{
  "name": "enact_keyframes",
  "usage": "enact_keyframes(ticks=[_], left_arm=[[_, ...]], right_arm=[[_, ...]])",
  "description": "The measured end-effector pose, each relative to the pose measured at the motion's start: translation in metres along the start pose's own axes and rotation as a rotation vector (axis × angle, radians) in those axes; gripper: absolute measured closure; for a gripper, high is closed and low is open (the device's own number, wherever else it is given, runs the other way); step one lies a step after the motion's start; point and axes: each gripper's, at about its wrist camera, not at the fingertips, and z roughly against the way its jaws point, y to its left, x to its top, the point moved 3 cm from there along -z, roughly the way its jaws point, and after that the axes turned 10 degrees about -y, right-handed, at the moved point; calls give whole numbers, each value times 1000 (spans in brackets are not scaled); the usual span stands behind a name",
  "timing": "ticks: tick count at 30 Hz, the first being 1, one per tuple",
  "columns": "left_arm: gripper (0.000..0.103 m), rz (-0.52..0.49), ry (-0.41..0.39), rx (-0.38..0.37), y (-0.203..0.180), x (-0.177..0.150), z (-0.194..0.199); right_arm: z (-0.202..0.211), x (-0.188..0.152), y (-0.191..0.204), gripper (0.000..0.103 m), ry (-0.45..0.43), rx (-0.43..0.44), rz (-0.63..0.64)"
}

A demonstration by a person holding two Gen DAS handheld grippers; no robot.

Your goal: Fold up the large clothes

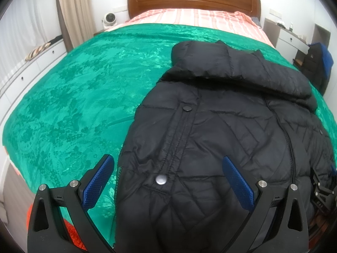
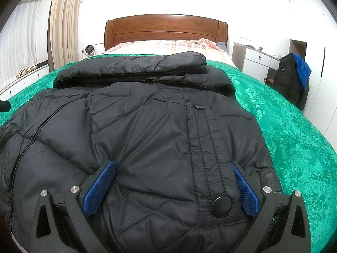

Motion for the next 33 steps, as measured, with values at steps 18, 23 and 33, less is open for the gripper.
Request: enact_keyframes(ticks=[18,23,33], left_arm=[[1,137,215,-147,82,-31,-24],[1,-6,316,-266,62,-66,-32],[87,6,360,-392,61,-56,16]], right_arm=[[64,21,-106,1,180,67,-224],[57,-25,-111,3,423,222,-350],[80,-5,-102,83,487,319,-308]])
